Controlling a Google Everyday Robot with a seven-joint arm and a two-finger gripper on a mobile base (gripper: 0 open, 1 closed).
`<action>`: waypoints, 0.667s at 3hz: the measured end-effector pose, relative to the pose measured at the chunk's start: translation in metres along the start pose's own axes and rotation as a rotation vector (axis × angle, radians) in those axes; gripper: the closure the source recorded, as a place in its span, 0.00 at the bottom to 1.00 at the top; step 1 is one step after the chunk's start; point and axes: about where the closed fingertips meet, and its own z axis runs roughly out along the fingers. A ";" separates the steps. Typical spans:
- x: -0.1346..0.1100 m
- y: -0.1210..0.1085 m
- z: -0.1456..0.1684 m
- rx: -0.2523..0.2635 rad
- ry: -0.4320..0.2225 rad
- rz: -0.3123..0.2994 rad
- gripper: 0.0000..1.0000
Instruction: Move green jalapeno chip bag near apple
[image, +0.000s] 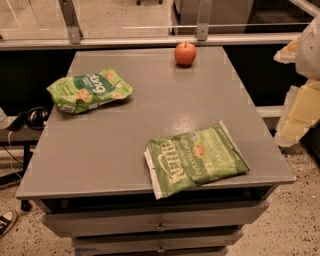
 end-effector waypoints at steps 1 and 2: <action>0.000 0.000 0.000 0.000 0.000 0.000 0.00; -0.004 0.002 0.026 -0.019 -0.041 0.041 0.00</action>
Offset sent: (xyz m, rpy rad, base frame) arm 0.0234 0.0225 -0.0740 0.1630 0.0553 -0.0675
